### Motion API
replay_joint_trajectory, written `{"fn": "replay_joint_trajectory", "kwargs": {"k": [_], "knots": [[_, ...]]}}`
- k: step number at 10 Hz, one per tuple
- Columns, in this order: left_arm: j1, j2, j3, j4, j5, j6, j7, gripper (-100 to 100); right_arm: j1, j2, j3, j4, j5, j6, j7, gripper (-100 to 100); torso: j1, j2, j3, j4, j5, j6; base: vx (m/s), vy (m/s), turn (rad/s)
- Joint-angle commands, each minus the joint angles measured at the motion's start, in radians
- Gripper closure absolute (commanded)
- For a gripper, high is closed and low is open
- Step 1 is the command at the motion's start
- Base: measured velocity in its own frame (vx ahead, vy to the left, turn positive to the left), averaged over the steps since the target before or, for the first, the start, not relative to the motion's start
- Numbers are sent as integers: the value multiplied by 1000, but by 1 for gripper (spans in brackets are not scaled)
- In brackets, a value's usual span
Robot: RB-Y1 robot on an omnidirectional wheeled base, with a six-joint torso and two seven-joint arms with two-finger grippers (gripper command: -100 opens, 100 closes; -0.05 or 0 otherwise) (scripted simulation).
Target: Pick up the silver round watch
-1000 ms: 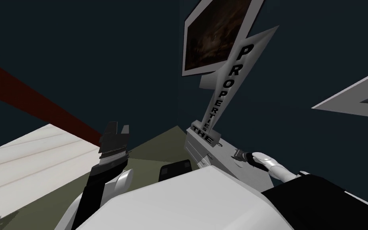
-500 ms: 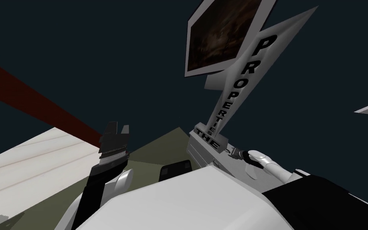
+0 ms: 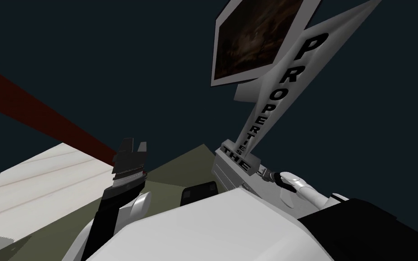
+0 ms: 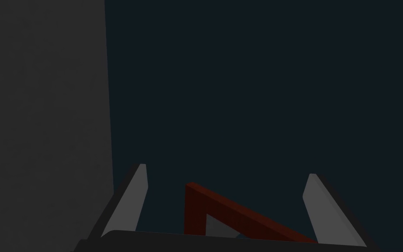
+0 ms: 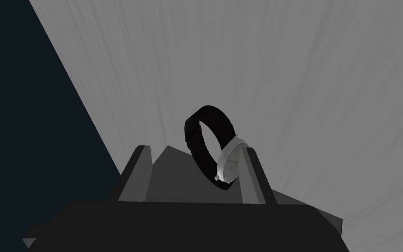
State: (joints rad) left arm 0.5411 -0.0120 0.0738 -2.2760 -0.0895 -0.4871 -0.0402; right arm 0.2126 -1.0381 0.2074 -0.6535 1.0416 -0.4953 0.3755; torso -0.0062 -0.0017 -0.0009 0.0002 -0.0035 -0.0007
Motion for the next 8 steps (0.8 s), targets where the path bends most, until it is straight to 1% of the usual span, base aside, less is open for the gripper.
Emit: {"fn": "replay_joint_trajectory", "kwargs": {"k": [1, 4, 5, 6, 7, 8], "knots": [[0, 0, 0, 0, 0, 0, 0, 0, 0, 0, 0, 0, 0, 0, 0, 100, 0, 0, 0, 0, 0, 0, 0, 0, 0], [0, 0, 0, 0, 0, 0, 0, 0, 3, 0, 1, 3, 1, 0, -1, 100, 1, 2, 2, 2, 0, -2, 0, -2, -4], [0, 0, 0, 0, 0, 0, 0, 0, 3, 0, 1, 3, 1, 0, -1, 0, 1, 2, 2, 2, 0, -1, 0, 0, 0], [0, 0, 0, 0, 0, 0, 0, 0, 0, -30, -2, -4, 5, -31, -15, 100, 1, 2, 2, 2, 0, -1, -10, 36, -60], [0, 0, 0, 0, 0, 0, 0, 0, -3, -13, -2, 7, 2, -16, -3, 100, 3, 3, 3, 2, 1, -1, -6, 22, -21], [0, 0, 0, 0, 0, 0, 0, 0, -4, -15, -2, 8, 3, -20, -3, 0, 3, 3, 3, 3, 1, -1, 0, 0, 0]]}}
